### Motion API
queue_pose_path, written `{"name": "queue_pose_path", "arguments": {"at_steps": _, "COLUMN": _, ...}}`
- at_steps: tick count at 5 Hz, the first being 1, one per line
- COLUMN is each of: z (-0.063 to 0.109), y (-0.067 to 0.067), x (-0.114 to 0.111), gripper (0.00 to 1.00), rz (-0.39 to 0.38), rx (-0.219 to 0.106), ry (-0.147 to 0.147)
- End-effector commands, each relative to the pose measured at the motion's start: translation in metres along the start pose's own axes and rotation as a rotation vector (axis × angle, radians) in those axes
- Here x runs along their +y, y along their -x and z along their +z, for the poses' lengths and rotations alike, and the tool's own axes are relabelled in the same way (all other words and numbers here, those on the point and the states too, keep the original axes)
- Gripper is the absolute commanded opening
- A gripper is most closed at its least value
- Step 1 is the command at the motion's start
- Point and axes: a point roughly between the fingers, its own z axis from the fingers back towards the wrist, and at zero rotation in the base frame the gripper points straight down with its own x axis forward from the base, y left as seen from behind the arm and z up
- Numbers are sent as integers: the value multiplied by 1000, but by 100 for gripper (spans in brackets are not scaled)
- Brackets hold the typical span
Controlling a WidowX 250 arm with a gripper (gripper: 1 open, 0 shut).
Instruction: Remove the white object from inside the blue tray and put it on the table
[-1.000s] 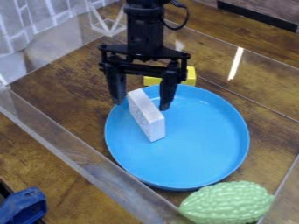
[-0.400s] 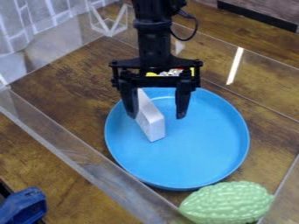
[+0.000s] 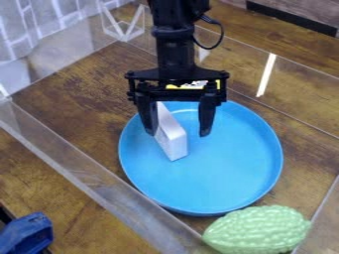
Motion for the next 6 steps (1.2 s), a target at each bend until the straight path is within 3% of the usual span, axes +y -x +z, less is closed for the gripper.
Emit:
{"name": "queue_pose_path", "arguments": {"at_steps": 1, "z": 17, "y": -10, "x": 3, "gripper": 100, "rz": -5, "rx": -48, "ry": 22}}
{"name": "queue_pose_path", "arguments": {"at_steps": 6, "z": 18, "y": -20, "x": 4, "gripper": 100, "rz": -20, "rx": -91, "ry": 42}}
